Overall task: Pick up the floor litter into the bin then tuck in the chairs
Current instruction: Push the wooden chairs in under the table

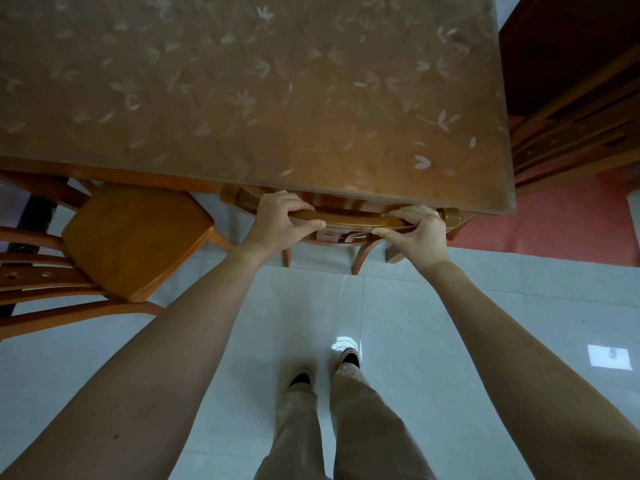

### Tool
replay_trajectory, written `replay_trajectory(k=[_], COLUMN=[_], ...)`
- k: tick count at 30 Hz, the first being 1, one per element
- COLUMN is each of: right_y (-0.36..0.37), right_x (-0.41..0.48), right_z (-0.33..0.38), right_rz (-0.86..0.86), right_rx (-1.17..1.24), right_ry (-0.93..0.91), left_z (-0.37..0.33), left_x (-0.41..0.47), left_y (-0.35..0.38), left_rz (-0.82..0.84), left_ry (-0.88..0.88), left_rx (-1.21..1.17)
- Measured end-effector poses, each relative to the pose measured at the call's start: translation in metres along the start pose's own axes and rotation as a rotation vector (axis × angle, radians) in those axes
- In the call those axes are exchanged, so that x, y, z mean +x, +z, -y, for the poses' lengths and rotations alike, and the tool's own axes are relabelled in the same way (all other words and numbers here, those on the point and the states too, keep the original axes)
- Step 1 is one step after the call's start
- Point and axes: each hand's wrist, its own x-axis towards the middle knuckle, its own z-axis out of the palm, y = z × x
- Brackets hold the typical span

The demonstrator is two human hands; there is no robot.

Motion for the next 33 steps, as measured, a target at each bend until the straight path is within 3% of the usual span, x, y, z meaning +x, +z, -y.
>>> replay_trajectory(k=[11, 33], right_y=[-0.003, 0.001], right_x=[-0.007, -0.041], right_z=[0.013, 0.014], right_rz=[0.028, 0.03], right_rx=[0.046, -0.011], right_ry=[0.077, 0.016], left_z=[-0.005, -0.002], left_x=[-0.004, -0.036], left_y=[-0.006, -0.002], left_rz=[0.025, 0.049], left_ry=[-0.021, 0.003], left_rx=[0.007, 0.031])
